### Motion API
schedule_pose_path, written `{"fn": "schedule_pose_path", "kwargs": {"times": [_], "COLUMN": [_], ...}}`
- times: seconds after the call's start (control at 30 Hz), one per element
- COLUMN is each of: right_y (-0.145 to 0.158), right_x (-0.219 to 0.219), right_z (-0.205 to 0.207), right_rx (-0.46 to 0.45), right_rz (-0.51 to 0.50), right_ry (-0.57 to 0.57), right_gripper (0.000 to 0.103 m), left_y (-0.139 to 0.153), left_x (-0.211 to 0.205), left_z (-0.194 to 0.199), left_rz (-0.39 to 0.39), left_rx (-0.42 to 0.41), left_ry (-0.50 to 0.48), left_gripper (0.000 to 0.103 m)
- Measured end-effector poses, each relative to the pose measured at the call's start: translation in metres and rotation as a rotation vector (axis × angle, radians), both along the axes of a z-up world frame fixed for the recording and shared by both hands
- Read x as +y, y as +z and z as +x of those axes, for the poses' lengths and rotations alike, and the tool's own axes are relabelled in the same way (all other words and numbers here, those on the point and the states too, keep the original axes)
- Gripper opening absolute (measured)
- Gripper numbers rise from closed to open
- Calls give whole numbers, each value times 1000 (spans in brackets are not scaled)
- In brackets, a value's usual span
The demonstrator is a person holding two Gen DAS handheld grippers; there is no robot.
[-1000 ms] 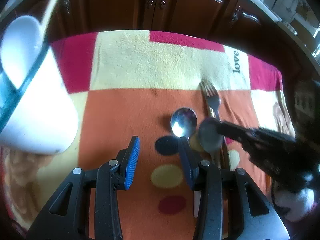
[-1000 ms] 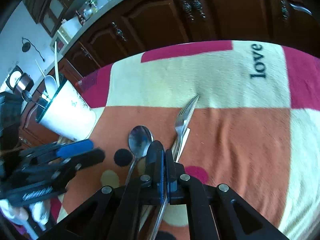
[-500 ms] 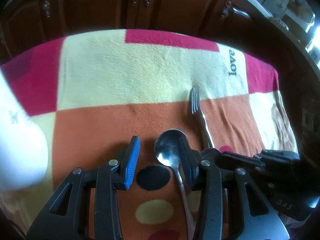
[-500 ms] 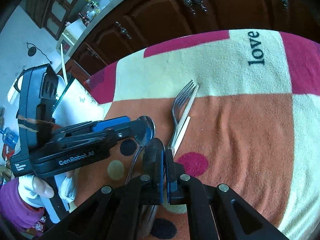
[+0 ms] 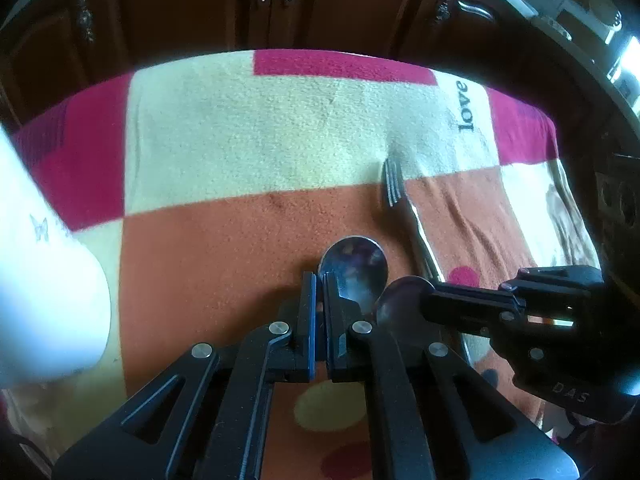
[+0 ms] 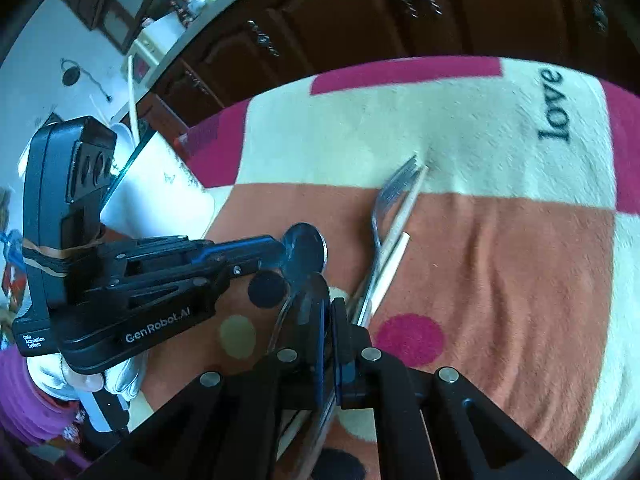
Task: Organize utensils
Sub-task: 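Grasp a metal spoon with the left tool while the right tool grasps another spoon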
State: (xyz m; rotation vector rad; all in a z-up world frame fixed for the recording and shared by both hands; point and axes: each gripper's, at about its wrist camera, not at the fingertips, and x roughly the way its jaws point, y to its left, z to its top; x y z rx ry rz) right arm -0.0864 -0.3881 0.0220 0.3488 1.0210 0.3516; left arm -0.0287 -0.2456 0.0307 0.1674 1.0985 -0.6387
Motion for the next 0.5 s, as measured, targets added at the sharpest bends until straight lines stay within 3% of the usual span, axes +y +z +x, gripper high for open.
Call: {"fn": "schedule_pose_path", "kwargs": {"times": [0.17,0.3,0.4,0.5], "right_y": [-6,-13,-16,-14], "right_x": [1,-2,-10,-8], "right_z": [6,10,8,1], "right_rx": [19,36,38,7], "right_rz": [26,95,156,127], "right_ry": [12,18,10,15], "right_gripper": [3,4,3,3], "left_y": [4,2,-1,-4], "left_x": [2,-1,-3,-8], "left_z": [7,12,14,15], "left_rz": [-45,-59,-60,-61], "left_rx": [15,27,39,43], "left_ry": [17,9,2,-8], "left_gripper": [3,25,26,26]}}
